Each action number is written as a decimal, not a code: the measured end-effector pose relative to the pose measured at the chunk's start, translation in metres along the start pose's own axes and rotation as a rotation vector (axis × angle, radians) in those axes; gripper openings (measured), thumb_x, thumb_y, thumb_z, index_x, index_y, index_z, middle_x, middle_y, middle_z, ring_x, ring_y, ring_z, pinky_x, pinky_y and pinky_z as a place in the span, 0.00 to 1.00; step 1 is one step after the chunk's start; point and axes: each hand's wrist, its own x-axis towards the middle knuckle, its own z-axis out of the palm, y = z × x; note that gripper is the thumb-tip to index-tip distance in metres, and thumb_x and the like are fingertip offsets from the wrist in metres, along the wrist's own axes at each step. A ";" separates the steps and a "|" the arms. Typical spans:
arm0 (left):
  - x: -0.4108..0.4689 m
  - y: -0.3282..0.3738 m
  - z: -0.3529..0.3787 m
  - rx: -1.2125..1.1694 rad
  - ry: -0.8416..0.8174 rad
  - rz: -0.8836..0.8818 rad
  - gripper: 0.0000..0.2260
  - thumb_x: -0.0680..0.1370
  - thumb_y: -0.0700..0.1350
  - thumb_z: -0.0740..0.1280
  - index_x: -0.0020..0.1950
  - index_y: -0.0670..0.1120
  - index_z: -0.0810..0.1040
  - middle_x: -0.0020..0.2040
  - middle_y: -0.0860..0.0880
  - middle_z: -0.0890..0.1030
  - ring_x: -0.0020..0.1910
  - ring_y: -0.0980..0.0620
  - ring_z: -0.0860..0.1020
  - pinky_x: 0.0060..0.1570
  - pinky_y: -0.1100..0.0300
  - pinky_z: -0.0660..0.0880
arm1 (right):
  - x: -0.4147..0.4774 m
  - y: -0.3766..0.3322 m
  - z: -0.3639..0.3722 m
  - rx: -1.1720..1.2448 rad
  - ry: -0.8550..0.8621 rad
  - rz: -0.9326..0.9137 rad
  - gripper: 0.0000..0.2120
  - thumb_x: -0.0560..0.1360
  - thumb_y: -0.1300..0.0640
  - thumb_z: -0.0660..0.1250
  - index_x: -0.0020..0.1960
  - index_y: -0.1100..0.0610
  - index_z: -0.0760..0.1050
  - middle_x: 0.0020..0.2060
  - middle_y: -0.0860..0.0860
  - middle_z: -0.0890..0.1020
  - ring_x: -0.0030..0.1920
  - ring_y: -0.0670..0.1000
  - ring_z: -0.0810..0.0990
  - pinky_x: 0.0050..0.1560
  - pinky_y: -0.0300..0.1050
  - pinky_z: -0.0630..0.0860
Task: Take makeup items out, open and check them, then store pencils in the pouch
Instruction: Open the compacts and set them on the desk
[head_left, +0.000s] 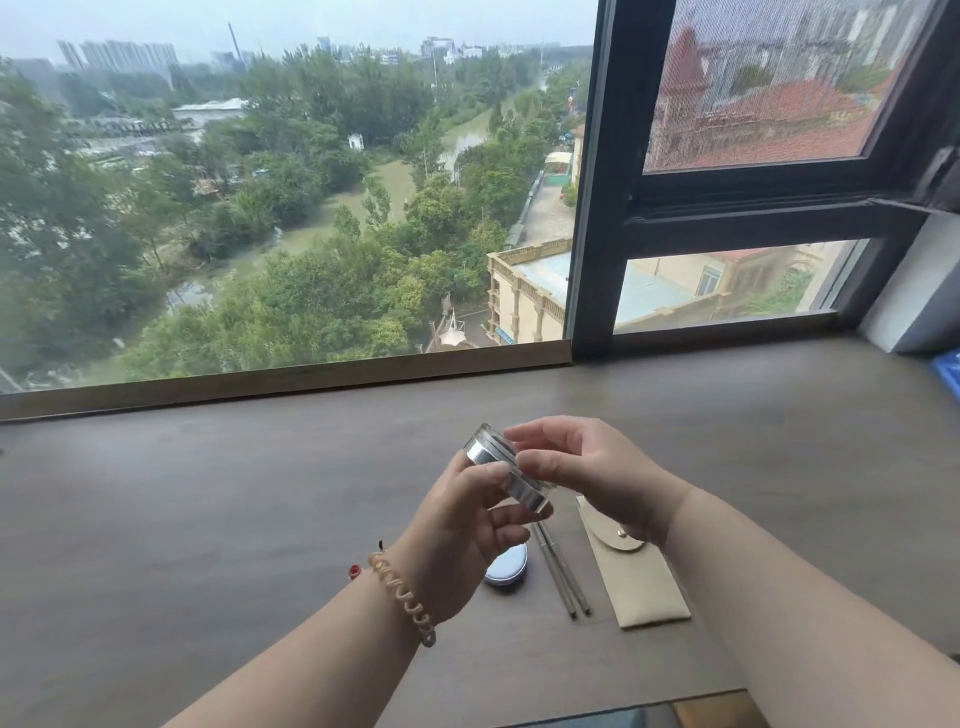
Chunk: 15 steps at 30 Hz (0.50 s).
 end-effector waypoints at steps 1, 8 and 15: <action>0.000 -0.001 0.001 0.011 0.006 0.011 0.27 0.63 0.51 0.70 0.61 0.45 0.74 0.44 0.46 0.82 0.43 0.44 0.80 0.33 0.63 0.75 | 0.001 0.000 0.001 -0.009 0.013 -0.008 0.30 0.61 0.41 0.73 0.58 0.55 0.78 0.51 0.51 0.84 0.53 0.47 0.82 0.56 0.44 0.77; 0.003 0.000 -0.004 -0.036 0.051 0.011 0.27 0.63 0.52 0.72 0.58 0.41 0.76 0.42 0.45 0.81 0.39 0.46 0.81 0.30 0.64 0.74 | 0.001 0.000 0.003 0.034 -0.076 -0.001 0.28 0.65 0.47 0.72 0.63 0.55 0.75 0.56 0.52 0.83 0.57 0.47 0.80 0.57 0.41 0.76; 0.002 0.002 -0.014 -0.099 0.017 0.021 0.27 0.65 0.52 0.71 0.59 0.38 0.76 0.45 0.42 0.80 0.39 0.47 0.81 0.31 0.65 0.74 | 0.004 0.002 0.018 0.111 -0.019 -0.062 0.24 0.65 0.55 0.73 0.60 0.59 0.77 0.52 0.55 0.83 0.49 0.46 0.82 0.46 0.37 0.77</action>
